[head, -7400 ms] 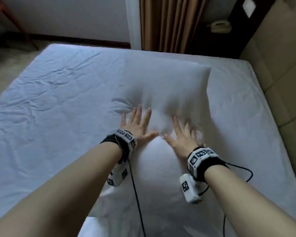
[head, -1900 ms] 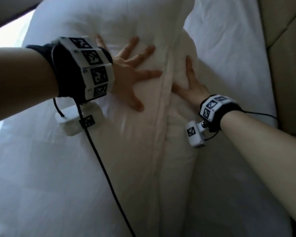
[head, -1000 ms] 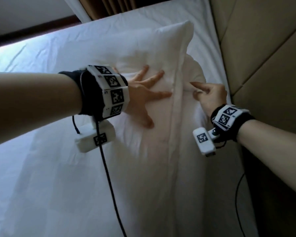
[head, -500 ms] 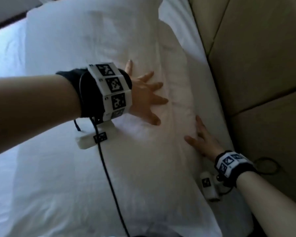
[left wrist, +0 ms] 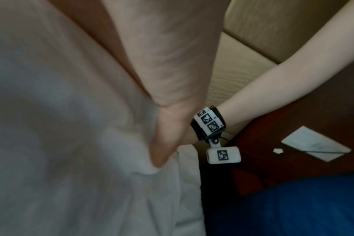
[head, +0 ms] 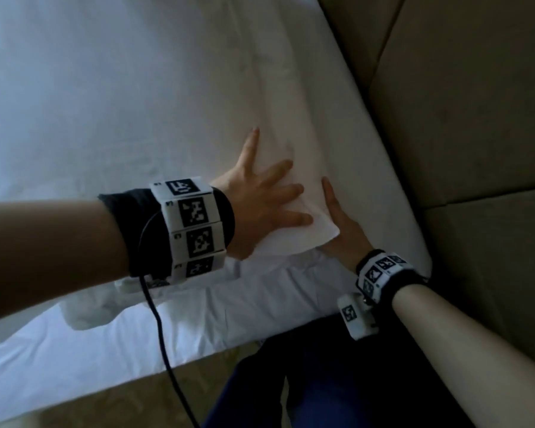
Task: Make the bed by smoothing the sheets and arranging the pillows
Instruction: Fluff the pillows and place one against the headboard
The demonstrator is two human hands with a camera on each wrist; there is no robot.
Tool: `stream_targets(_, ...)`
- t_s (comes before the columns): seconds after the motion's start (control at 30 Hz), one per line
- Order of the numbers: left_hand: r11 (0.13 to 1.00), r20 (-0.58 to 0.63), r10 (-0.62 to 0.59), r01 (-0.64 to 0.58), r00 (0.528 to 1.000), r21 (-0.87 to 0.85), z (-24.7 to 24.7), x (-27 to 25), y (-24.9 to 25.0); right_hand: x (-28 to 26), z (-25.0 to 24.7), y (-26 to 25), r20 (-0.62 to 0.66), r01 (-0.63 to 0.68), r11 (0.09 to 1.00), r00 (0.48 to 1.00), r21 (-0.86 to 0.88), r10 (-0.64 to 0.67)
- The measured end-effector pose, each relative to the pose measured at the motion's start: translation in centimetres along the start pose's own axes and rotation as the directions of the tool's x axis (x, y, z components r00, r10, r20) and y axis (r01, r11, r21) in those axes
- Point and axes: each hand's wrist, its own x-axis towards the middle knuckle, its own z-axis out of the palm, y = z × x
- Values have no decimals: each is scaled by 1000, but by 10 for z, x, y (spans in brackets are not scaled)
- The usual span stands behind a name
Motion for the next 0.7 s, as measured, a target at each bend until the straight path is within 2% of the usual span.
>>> stream_targets(0.07,997,-8,-33,34,999,62,7,2,8,6,12,1,-99,25,997,995,74,-18)
stream_targets(0.13,995,-32,-53,56,998,79,13,1,9,5,26,1,-210,94,992,975,89,-74)
stream_targets(0.2,995,-80,-62,68,995,78,19,0,8,8,33,9,-301,120,981,951,153,-69)
stream_targets(0.27,995,-88,-71,77,994,69,21,1,8,11,36,17,-392,169,965,917,199,-80)
stream_targets(0.33,993,-97,-73,81,993,80,24,4,7,11,35,22,-473,244,956,870,164,-141)
stream_targets(0.4,996,-78,-56,62,995,67,18,5,6,10,26,21,-519,305,937,836,168,-179)
stream_targets(0.47,997,-53,-50,52,997,54,10,8,2,5,13,13,-550,338,901,823,272,-142)
stream_targets(0.53,998,-6,-59,59,998,12,-2,6,-6,-6,-3,3,-577,343,902,805,261,-139)
stream_targets(0.63,997,49,-51,53,998,-53,-32,8,-18,-21,-39,-14,-615,352,897,779,268,-122)
stream_targets(0.7,990,38,-59,63,998,-124,-56,15,-29,-29,-70,-26,-638,376,879,761,292,-114)
